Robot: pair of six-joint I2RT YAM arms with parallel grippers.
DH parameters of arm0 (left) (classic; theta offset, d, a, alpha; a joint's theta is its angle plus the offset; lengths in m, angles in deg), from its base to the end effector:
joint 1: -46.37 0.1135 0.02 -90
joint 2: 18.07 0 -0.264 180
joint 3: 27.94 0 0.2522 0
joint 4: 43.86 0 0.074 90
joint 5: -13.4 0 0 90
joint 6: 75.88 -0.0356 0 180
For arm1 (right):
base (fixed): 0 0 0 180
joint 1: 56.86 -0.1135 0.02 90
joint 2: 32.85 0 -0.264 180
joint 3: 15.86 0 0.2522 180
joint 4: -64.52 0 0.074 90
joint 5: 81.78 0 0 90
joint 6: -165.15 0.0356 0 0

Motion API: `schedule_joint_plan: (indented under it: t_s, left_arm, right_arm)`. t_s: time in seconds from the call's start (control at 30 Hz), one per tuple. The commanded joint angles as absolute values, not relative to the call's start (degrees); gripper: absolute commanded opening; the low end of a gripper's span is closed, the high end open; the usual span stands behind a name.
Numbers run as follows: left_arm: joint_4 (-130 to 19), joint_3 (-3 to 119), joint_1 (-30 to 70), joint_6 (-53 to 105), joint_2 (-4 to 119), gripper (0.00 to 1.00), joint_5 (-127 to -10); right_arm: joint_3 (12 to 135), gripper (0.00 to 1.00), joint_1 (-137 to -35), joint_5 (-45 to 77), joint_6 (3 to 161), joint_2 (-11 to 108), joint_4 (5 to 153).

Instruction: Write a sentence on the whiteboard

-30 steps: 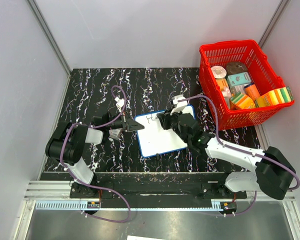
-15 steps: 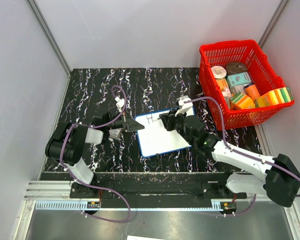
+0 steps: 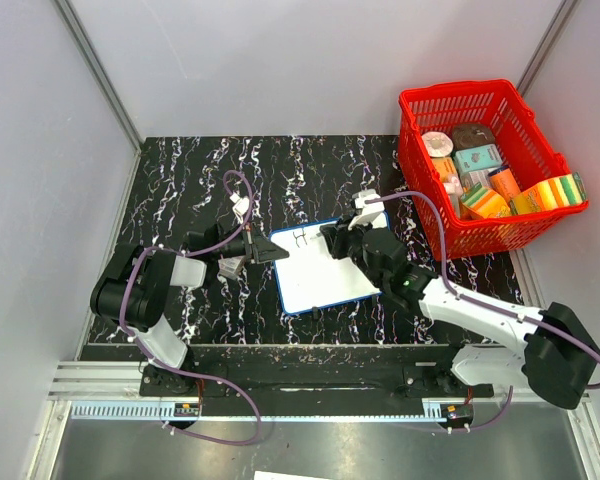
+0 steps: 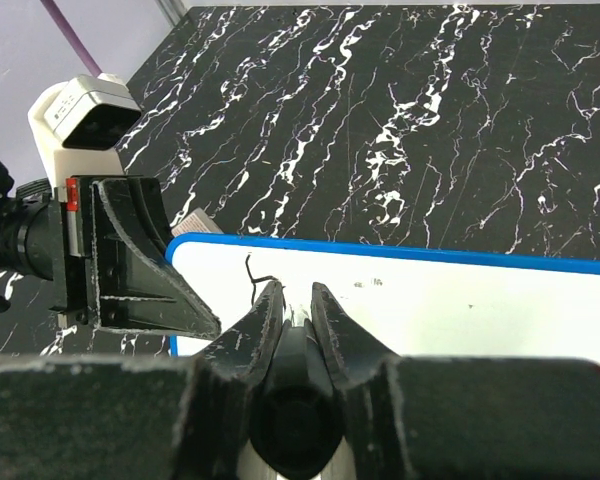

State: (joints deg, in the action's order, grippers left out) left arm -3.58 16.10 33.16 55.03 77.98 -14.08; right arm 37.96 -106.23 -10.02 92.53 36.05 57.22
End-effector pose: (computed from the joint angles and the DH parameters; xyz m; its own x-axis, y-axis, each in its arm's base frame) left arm 0.2767 -0.0974 0.1589 -0.7724 -0.1291 -0.6218 0.5892 0.2199 -0.7775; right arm 0.1877 0.2017 0.2796 -0.2391 0.1570 -0.9582 -0.4688 0.8455 0.2555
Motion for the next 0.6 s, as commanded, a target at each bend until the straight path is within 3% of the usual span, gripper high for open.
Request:
schedule_joint_plan:
  t_s: [0.0, 0.57]
  left_arm:
    - [-4.8, 16.8, 32.9, 49.0, 77.0, 0.0, -16.7]
    - [-5.1, 16.8, 32.9, 48.9, 77.0, 0.0, -16.7]
  right_arm:
    - [40.4, 0.0, -105.7, -12.7, 92.4, 36.6, 55.5]
    - [40.3, 0.0, -105.2, -11.2, 92.2, 38.9, 53.7]
